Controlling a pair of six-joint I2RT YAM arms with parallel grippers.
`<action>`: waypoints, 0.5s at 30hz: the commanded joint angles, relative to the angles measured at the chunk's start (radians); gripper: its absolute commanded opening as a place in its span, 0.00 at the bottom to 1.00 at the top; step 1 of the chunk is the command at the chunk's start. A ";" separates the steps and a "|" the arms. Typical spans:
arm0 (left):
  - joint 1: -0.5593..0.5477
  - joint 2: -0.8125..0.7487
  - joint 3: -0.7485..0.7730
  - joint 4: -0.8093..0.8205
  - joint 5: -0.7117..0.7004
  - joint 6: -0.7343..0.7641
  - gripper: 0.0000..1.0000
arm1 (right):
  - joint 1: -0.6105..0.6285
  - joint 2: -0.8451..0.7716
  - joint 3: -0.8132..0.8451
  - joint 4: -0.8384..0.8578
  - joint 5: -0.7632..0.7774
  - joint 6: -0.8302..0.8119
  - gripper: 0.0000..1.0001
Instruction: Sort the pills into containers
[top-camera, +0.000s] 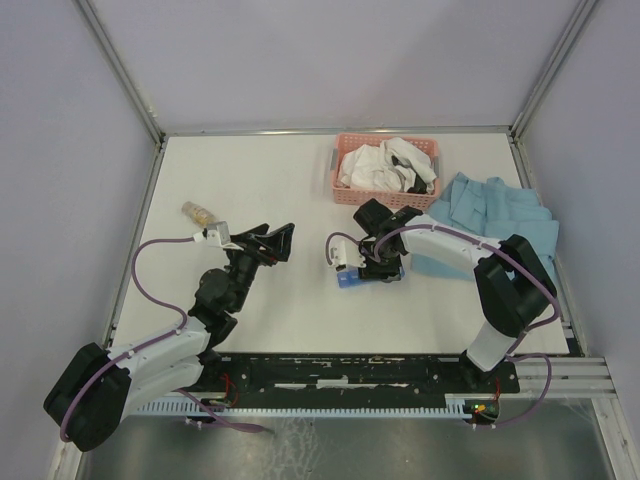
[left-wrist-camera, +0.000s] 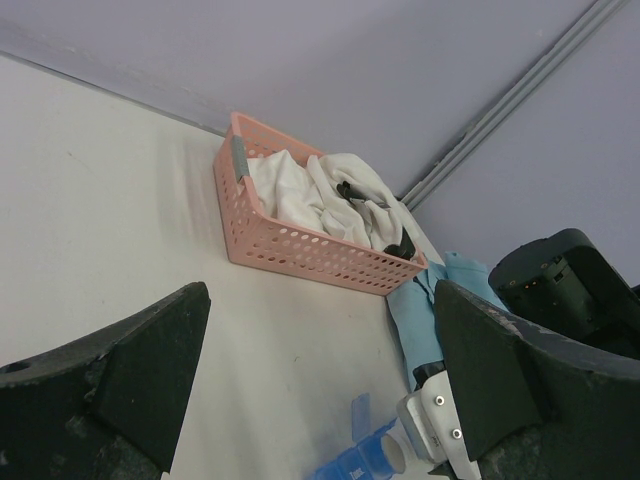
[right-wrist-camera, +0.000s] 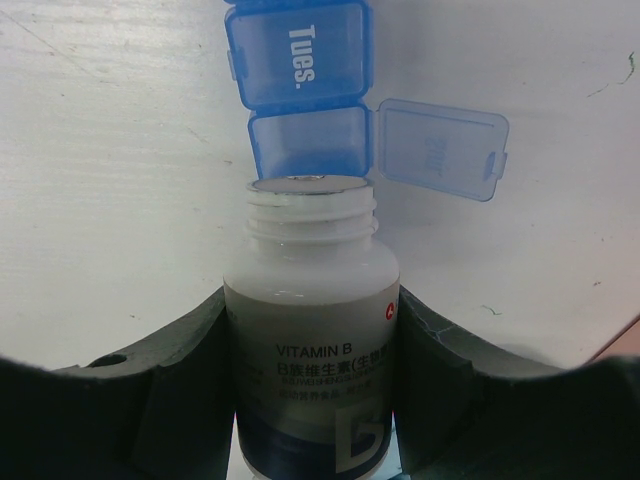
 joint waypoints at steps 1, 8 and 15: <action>-0.002 -0.014 0.003 0.044 -0.033 0.030 0.99 | 0.010 -0.020 0.013 -0.012 0.021 -0.013 0.01; -0.001 -0.016 0.000 0.045 -0.033 0.030 0.99 | 0.018 -0.007 0.019 -0.017 0.036 -0.010 0.01; -0.002 -0.016 0.000 0.045 -0.034 0.030 0.99 | 0.017 0.000 0.024 -0.022 0.044 -0.007 0.01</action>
